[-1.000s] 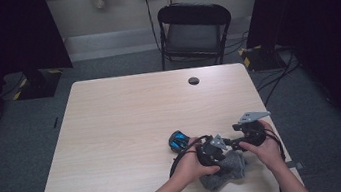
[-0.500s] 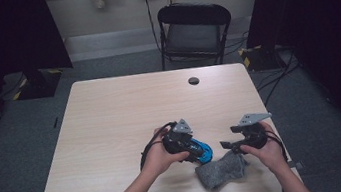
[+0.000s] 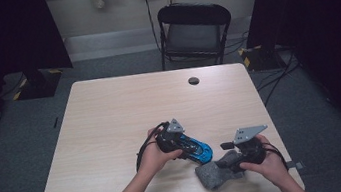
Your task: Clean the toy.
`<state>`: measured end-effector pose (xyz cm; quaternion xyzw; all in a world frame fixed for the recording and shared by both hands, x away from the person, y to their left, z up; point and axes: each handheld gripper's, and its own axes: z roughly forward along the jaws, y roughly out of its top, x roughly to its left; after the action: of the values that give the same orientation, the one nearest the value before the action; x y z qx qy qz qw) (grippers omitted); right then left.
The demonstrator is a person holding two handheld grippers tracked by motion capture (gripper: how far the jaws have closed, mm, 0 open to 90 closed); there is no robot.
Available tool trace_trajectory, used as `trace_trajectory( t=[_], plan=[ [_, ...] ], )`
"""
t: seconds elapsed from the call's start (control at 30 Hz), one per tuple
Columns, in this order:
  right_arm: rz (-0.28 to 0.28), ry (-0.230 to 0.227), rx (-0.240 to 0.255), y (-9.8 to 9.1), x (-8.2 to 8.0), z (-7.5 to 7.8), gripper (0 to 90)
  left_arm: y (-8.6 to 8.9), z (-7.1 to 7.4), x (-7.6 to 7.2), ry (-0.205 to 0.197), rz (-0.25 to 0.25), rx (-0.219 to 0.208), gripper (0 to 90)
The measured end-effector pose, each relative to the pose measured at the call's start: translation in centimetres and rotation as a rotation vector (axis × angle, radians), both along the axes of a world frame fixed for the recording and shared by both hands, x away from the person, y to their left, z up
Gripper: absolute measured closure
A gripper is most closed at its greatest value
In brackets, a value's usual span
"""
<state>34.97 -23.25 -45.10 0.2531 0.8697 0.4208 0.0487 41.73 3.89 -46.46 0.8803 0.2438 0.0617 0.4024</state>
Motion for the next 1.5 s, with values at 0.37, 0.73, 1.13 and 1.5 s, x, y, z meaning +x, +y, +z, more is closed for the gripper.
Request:
trace_trajectory(
  t=[0.37,0.73,1.13,1.5],
  plan=[
    [0.052,0.077,-0.032,0.7,-0.1,-3.2,42.3,0.1,-0.6,0.2,-0.007,0.016,0.013,22.9],
    [0.016,0.136,-0.021,0.8,-0.3,-3.8,73.9,0.1,-0.8,0.1,-0.018,0.02,0.021,19.5],
    [-0.065,0.079,-0.064,1.5,0.5,-3.1,76.4,0.1,-1.1,-0.3,-0.086,0.002,0.069,15.6],
    [-0.169,0.077,-0.049,-0.8,1.9,-2.9,76.9,0.0,-1.1,-0.4,-0.087,0.01,0.069,16.4]
  ],
)
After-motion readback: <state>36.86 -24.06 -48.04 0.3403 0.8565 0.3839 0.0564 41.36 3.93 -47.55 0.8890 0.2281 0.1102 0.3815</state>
